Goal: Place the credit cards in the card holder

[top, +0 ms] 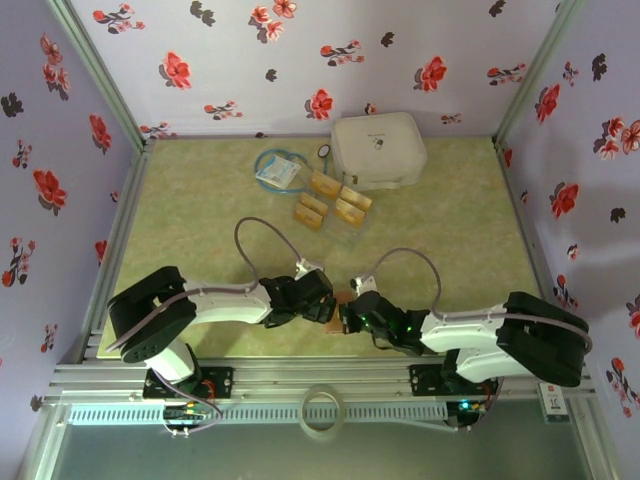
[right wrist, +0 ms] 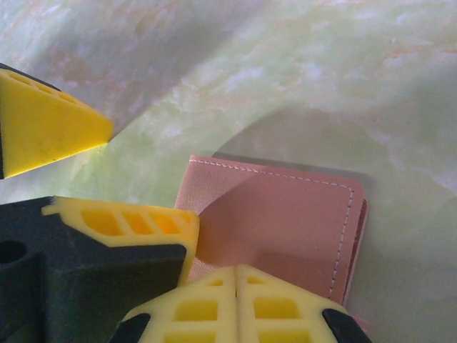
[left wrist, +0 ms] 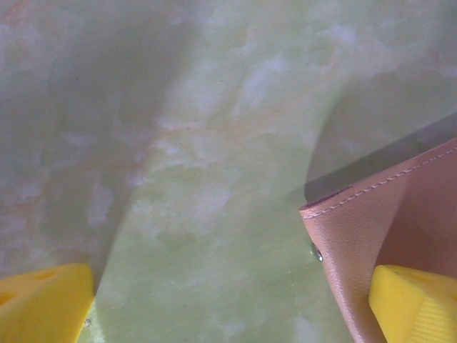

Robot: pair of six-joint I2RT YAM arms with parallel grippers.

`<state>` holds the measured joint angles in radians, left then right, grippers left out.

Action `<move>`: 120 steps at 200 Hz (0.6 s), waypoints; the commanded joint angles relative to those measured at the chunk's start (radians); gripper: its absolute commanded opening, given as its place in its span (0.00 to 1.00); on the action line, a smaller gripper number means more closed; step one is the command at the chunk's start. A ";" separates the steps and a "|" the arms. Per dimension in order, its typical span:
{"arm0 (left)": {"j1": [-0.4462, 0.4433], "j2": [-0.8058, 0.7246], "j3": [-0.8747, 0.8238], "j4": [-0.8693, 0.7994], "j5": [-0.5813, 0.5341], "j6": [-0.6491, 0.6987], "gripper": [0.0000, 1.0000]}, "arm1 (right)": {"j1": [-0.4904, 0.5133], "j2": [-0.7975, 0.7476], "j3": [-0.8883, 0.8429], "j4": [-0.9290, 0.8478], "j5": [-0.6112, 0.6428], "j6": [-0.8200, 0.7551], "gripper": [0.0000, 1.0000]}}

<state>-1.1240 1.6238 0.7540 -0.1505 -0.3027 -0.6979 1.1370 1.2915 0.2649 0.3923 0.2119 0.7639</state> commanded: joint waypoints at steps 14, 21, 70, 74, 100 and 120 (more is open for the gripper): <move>0.008 0.134 -0.051 0.025 0.059 -0.039 1.00 | 0.076 0.154 -0.056 -0.125 0.000 0.033 0.00; 0.008 0.132 -0.054 0.025 0.059 -0.042 1.00 | 0.089 0.179 -0.060 -0.102 0.004 0.043 0.00; 0.013 0.102 -0.061 0.014 0.057 -0.049 1.00 | 0.105 0.168 -0.035 -0.105 0.026 0.070 0.00; 0.016 0.096 -0.061 0.014 0.056 -0.051 1.00 | 0.103 0.152 -0.024 -0.125 0.035 0.064 0.00; 0.056 0.056 -0.052 0.011 0.057 -0.039 1.00 | 0.079 0.047 0.063 -0.256 0.062 0.016 0.18; 0.108 0.021 -0.034 0.003 0.056 -0.014 1.00 | 0.024 -0.011 0.107 -0.293 0.044 -0.015 0.37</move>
<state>-1.0939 1.6039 0.7464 -0.1448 -0.2798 -0.7166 1.1942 1.3247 0.3244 0.3157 0.3603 0.7940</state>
